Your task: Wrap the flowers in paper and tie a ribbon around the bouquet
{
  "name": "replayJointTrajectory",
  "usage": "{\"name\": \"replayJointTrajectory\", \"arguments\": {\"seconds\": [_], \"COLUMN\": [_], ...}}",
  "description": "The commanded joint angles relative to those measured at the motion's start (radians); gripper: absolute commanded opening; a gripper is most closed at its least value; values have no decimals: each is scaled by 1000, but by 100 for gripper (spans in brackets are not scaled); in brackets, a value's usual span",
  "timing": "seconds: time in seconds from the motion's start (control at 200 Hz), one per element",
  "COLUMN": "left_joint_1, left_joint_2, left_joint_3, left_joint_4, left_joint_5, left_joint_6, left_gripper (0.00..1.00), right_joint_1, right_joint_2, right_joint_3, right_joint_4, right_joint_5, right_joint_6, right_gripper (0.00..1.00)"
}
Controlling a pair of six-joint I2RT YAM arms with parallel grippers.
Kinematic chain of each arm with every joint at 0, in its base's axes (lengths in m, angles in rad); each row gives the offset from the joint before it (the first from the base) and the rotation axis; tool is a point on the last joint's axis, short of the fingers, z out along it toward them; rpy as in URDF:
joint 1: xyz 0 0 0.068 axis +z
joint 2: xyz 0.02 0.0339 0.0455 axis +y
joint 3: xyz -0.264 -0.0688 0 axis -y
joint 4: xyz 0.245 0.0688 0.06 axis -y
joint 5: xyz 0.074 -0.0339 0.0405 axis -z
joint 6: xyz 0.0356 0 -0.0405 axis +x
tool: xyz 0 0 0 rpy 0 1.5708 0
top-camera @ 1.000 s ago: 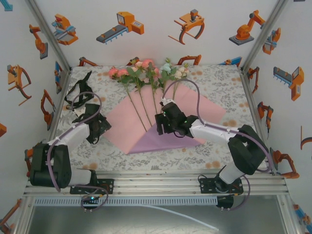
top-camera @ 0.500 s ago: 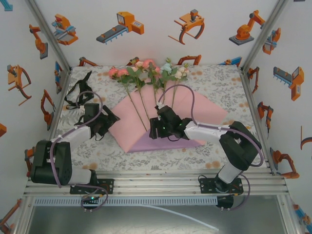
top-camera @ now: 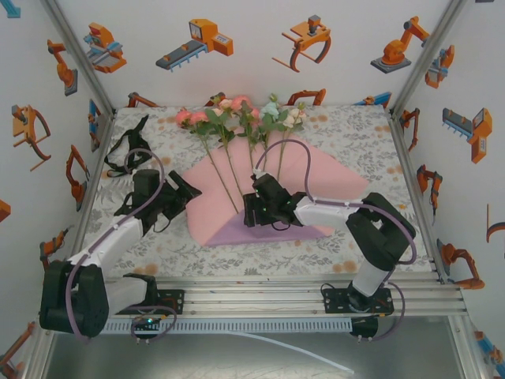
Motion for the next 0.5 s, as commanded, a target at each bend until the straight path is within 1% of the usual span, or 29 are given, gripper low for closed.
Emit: {"name": "replayJointTrajectory", "arguments": {"seconds": [0.0,0.05,0.12,0.195,0.25,0.295,0.416,0.446,0.496], "left_joint_1": [-26,-36,-43,-43,-43,-43,-43,-44,-43], "left_joint_2": [38,52,70,89,96,96,72,66,58], "left_joint_3": [54,59,57,60,64,68,85,90,99], "left_joint_4": [-88,-108,-123,-140,-146,-157,-194,-203,-214], "left_joint_5": [-30,-71,-134,-159,-152,-148,-161,-160,-158], "left_joint_6": [104,120,130,127,124,121,106,102,92], "left_gripper": [70,68,62,56,49,40,18,14,10], "right_joint_1": [4,4,6,19,32,44,64,68,71], "right_joint_2": [8,0,-18,-41,-54,-59,-51,-46,-35], "right_joint_3": [10,15,20,20,23,31,63,67,71], "right_joint_4": [-1,-10,-19,-20,-27,-40,-71,-71,-58], "right_joint_5": [30,29,16,6,5,2,-14,-19,-31], "right_joint_6": [-10,-13,-17,-32,-48,-65,-77,-77,-74], "right_gripper": [59,59,59,59,59,58,52,48,40]}}
